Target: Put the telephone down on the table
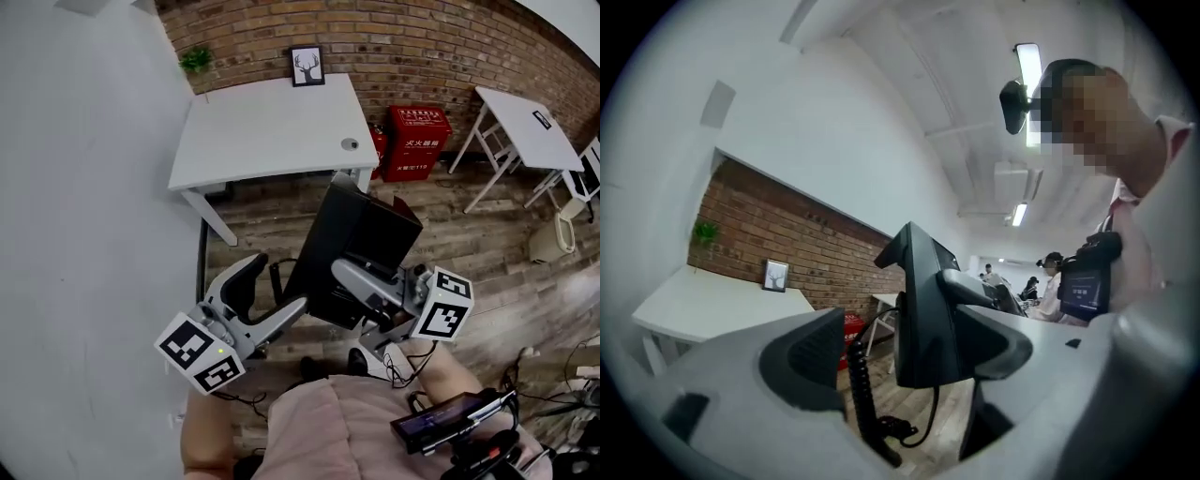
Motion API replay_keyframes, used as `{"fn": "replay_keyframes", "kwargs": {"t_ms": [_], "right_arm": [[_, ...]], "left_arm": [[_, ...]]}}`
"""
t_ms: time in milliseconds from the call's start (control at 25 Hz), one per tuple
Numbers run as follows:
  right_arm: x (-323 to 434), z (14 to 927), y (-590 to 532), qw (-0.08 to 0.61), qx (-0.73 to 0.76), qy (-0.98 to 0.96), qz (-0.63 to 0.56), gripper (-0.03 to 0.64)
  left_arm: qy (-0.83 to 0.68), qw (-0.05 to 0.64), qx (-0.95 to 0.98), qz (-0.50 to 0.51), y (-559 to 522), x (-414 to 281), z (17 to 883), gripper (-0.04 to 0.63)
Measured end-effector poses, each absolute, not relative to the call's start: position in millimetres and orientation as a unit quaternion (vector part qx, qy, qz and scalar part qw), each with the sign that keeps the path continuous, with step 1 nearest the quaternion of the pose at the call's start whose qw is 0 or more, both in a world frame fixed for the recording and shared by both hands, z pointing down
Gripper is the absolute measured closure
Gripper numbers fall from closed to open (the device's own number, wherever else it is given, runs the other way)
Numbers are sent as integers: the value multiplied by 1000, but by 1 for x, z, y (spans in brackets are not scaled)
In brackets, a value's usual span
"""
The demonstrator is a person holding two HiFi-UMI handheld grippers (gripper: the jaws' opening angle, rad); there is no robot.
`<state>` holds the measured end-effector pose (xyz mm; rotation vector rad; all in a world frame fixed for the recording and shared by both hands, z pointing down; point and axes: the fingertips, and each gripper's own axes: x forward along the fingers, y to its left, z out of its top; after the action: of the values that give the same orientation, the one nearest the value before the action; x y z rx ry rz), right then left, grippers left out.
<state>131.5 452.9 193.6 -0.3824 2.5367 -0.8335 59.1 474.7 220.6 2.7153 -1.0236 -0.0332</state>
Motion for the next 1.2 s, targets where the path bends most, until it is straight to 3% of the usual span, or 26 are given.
{"fn": "replay_keyframes", "kwargs": {"t_ms": [520,640,720,1200], "right_arm": [[67,203,472,164,-77,937,-298,457],[58,203,474,155,-67,937,-305,457],[55,204,477,146,-55,938,-310,457],[39,226,475,114,-47,934,-336,456]], "left_arm": [[-212,185,958,48,491,45,263,216],[-180,205,961,56,499,48,264,251],[-158,210,963,67,507,53,264,319],[-114,243,958,104,513,47,284,359]]}}
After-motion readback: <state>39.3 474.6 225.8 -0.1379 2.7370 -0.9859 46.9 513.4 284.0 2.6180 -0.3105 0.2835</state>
